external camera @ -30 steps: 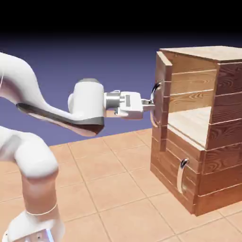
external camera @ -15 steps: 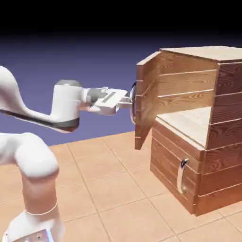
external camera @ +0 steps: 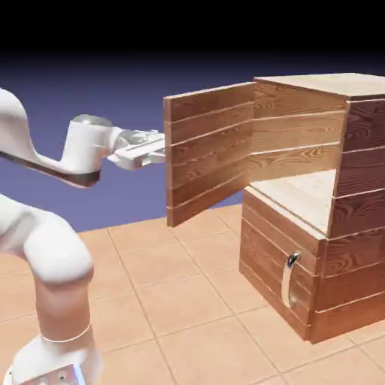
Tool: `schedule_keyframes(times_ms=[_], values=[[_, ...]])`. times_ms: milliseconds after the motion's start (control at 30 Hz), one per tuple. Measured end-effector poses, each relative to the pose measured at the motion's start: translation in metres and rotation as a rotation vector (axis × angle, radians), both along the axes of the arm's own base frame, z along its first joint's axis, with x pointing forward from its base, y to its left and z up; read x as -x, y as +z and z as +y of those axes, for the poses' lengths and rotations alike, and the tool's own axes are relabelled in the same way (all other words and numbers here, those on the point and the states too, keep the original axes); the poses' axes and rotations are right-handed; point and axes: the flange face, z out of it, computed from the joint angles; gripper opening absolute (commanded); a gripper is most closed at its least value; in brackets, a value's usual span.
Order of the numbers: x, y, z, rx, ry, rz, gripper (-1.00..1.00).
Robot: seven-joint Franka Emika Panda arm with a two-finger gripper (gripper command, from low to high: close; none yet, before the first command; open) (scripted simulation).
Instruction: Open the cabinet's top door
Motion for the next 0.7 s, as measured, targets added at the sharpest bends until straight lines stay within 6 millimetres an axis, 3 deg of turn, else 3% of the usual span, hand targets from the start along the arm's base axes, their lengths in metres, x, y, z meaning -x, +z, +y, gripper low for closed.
schedule_keyframes(times_ms=[300,700], values=[[-0.008,0.0,0.069,0.0,-0.217,0.0,-1.0],[-0.024,0.0,0.12,0.0,-0.384,0.0,-1.0]])
